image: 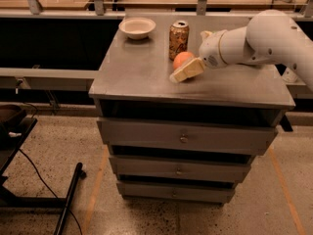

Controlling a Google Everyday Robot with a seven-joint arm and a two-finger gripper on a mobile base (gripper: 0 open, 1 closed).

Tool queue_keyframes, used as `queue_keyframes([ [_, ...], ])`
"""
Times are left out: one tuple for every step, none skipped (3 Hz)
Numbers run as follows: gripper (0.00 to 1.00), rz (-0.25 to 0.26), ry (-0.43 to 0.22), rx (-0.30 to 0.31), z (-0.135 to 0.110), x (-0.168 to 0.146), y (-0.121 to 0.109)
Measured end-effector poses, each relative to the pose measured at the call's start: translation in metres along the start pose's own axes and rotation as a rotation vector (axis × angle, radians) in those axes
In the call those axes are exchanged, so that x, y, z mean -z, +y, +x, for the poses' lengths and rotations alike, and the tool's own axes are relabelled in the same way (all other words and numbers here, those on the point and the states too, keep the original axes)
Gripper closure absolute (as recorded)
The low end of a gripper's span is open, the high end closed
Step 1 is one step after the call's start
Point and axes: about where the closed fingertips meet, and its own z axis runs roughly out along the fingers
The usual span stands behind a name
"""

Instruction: Move orange near orange can

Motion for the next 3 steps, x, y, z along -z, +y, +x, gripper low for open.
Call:
queue_keyframes([
  [0.0, -0.01, -0.072, -0.015, -0.001, 0.005, -0.007],
  [0.0, 0.0, -0.058, -0.012, -0.001, 0.006, -0.009],
  [0.0, 0.074, -0.027, -0.06, 0.013, 0.042, -0.037],
])
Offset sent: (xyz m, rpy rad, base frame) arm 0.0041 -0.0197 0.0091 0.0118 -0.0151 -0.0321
